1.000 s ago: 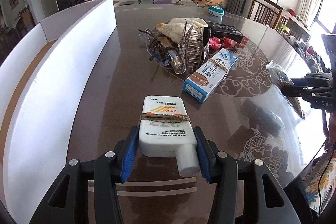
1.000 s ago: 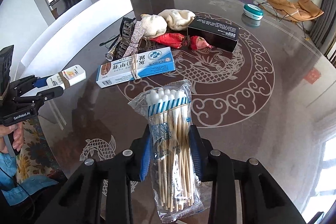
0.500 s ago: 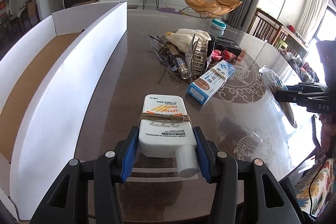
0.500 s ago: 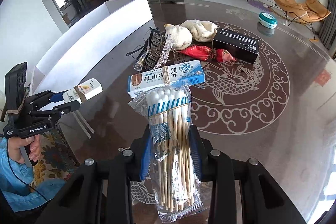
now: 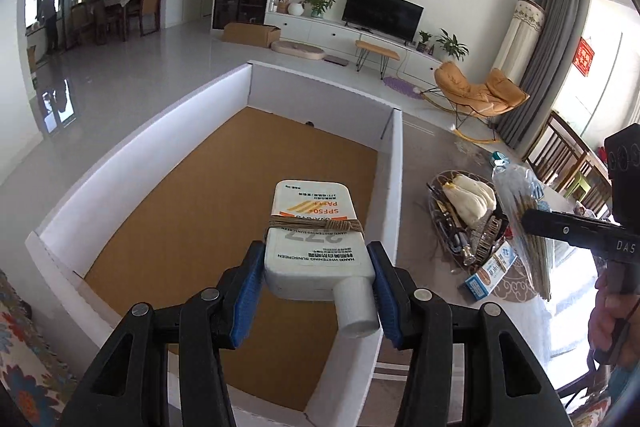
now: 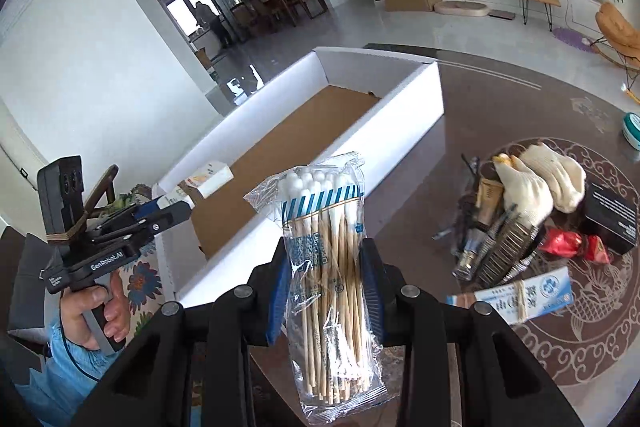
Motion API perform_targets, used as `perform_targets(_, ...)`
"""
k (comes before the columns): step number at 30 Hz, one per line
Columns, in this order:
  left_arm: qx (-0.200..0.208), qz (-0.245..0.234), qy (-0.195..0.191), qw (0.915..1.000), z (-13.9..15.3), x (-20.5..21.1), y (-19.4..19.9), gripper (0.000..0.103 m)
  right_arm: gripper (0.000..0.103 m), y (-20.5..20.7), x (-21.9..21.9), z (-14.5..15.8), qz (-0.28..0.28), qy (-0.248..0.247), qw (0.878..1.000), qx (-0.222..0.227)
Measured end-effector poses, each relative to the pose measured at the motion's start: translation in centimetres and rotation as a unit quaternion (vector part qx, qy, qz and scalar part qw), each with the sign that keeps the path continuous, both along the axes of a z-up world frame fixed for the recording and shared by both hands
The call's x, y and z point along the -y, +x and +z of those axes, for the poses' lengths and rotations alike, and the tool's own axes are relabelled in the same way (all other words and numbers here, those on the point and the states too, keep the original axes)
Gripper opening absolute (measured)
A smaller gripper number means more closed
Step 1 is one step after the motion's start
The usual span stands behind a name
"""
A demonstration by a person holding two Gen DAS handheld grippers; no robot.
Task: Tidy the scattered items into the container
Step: 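Carry both items into the white cardboard box and open both tools, then withdraw both tools from the box back toward the table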
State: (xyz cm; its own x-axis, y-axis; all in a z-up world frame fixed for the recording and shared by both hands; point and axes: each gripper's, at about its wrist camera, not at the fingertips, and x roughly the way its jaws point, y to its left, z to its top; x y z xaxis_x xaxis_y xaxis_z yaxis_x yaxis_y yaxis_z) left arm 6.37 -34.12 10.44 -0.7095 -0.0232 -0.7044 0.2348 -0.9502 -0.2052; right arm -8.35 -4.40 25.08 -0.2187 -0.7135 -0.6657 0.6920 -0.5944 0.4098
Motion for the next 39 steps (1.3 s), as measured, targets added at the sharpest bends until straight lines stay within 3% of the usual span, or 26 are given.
perform_targets(6, 0.036, 0.048, -0.002, 0.9982, -2.8, 4.8, -0.4, 0.050, 0.034, 0.3, 12.0, 0.4, 0.052, -0.040, 0.998, 0.001)
perform_targets(10, 0.049, 0.050, -0.010, 0.9975, -4.1, 5.2, -0.6, 0.050, 0.034, 0.3, 17.0, -2.6, 0.061, -0.005, 0.998, 0.001)
perform_targets(13, 0.060, 0.053, -0.017, 0.9966, -5.0, 5.3, -0.8, 0.051, 0.034, -0.5, 18.7, -5.7, 0.053, 0.027, 0.998, 0.012)
perform_targets(15, 0.071, 0.065, -0.028, 0.9950, -5.4, 5.4, -1.1, 0.051, 0.036, -0.6, 19.5, -6.8, 0.047, 0.059, 0.997, -0.005)
perform_targets(16, 0.073, 0.069, -0.032, 0.9944, -5.6, 5.5, -1.3, 0.052, 0.040, -0.7, 19.5, -7.2, 0.044, 0.078, 0.996, -0.020)
perform_targets(17, 0.076, 0.073, -0.036, 0.9937, -5.7, 5.5, -1.4, 0.058, 0.064, -0.6, 19.6, -7.4, 0.041, 0.090, 0.995, -0.032)
perform_targets(18, 0.080, 0.078, -0.039, 0.9930, -6.0, 5.6, -1.6, 0.069, 0.095, -0.6, 19.5, -7.6, 0.043, 0.094, 0.994, -0.040)
perform_targets(19, 0.082, 0.078, -0.040, 0.9928, -6.2, 5.6, -1.6, 0.075, 0.103, -0.6, 19.4, -7.6, 0.043, 0.096, 0.993, -0.051)
perform_targets(20, 0.081, 0.075, -0.042, 0.9930, -6.4, 5.5, -1.6, 0.081, 0.103, -0.6, 19.2, -7.7, 0.040, 0.109, 0.991, -0.065)
perform_targets(23, 0.091, 0.060, -0.053, 0.9926, -7.1, 4.8, -1.7, 0.081, 0.103, -0.8, 19.0, -8.7, 0.037, 0.160, 0.981, -0.101)
perform_targets(25, 0.102, 0.049, -0.071, 0.9911, -7.4, 3.9, -2.1, 0.082, 0.102, -0.7, 18.7, -9.0, 0.045, 0.163, 0.979, -0.117)
perform_targets(27, 0.112, 0.032, -0.098, 0.9883, -7.5, 3.1, -2.7, 0.094, 0.102, -0.2, 18.6, -9.2, 0.056, 0.176, 0.973, -0.138)
perform_targets(30, 0.137, 0.009, -0.121, 0.9832, -8.0, 2.2, -3.2, 0.094, 0.102, 0.4, 18.5, -9.6, 0.077, 0.194, 0.964, -0.163)
perform_targets(34, 0.134, -0.010, -0.129, 0.9824, -7.6, 1.4, -3.1, 0.095, 0.097, 0.6, 17.3, -9.4, 0.099, 0.185, 0.962, -0.173)
perform_targets(37, 0.133, -0.012, -0.133, 0.9821, -7.6, 0.4, -3.3, 0.093, 0.086, 0.4, 16.4, -9.1, 0.105, 0.176, 0.963, -0.176)
perform_targets(39, 0.131, -0.011, -0.132, 0.9824, -7.5, -0.2, -3.3, 0.092, 0.084, 0.1, 15.6, -8.9, 0.106, 0.165, 0.967, -0.165)
